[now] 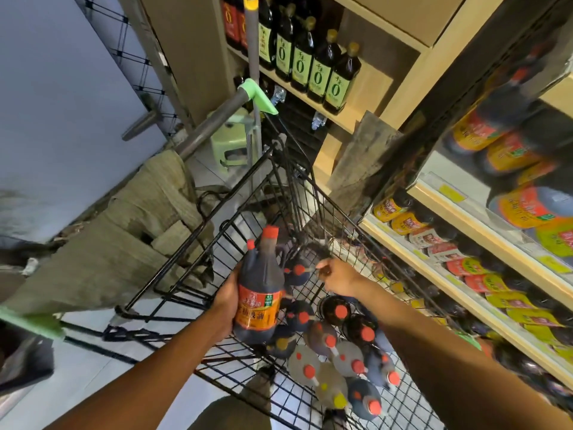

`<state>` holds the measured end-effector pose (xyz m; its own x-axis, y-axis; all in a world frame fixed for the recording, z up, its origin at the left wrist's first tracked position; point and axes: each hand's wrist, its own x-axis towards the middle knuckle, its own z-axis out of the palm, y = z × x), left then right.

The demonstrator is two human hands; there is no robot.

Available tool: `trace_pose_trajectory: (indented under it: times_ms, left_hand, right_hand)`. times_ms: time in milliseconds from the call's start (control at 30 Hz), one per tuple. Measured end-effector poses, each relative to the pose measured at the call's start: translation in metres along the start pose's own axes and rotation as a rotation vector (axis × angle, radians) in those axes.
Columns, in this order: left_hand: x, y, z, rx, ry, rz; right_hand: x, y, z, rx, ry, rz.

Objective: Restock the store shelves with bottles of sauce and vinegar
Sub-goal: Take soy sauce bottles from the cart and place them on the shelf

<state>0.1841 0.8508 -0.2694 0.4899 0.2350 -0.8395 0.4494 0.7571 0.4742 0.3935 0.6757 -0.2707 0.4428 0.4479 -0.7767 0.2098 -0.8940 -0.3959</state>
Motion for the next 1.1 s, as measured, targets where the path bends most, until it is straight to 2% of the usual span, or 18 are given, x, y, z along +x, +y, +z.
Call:
trace_pose_trajectory:
  times_ms: [133, 367, 633, 800, 900, 1000, 1100]
  left_hand:
    - [-0.003, -0.003, -0.013, 0.0, 0.01, 0.004]
    - [-0.011, -0.003, -0.023, 0.002, 0.007, -0.02]
    - [-0.015, -0.012, -0.04, -0.008, 0.006, -0.058]
    - [-0.016, -0.016, -0.042, 0.031, -0.042, -0.03]
    - [-0.015, -0.014, -0.039, 0.064, -0.058, -0.025]
    - [-0.011, -0.011, -0.031, 0.074, -0.061, -0.018]
    - [-0.01, -0.006, -0.018, 0.064, -0.053, -0.012]
  right_hand:
    - [0.024, 0.002, 0.019, -0.205, -0.008, -0.001]
    - [0.056, -0.007, 0.043, -0.197, 0.009, -0.08]
    - [0.08, -0.011, 0.063, -0.363, 0.046, -0.019]
    - [0.079, -0.007, 0.066, -0.278, 0.061, -0.061]
    - [0.068, 0.0, 0.059, -0.293, 0.149, -0.095]
    - [0.045, 0.009, 0.033, -0.341, 0.155, -0.188]
    - [0.007, 0.016, -0.001, -0.177, 0.256, -0.295]
